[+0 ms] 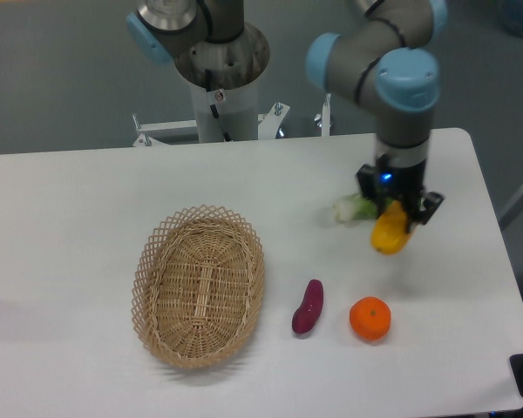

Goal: Pick up the mango from the basket

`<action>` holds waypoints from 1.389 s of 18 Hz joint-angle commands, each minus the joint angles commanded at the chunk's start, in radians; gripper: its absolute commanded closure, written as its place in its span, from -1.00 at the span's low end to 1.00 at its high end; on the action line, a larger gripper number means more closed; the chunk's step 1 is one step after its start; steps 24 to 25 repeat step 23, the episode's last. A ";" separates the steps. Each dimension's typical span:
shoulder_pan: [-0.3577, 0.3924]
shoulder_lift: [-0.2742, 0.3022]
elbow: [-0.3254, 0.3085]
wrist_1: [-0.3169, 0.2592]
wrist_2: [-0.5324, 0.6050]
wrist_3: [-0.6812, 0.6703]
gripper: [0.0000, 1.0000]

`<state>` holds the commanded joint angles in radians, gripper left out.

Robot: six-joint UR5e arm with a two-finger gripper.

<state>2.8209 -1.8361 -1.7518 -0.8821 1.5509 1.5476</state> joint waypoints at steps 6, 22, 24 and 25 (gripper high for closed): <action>0.020 -0.012 0.017 0.002 -0.002 0.005 -0.15; 0.017 -0.017 0.023 0.002 -0.005 0.003 -0.15; 0.017 -0.017 0.025 0.002 -0.005 0.003 -0.15; 0.017 -0.017 0.025 0.002 -0.005 0.003 -0.15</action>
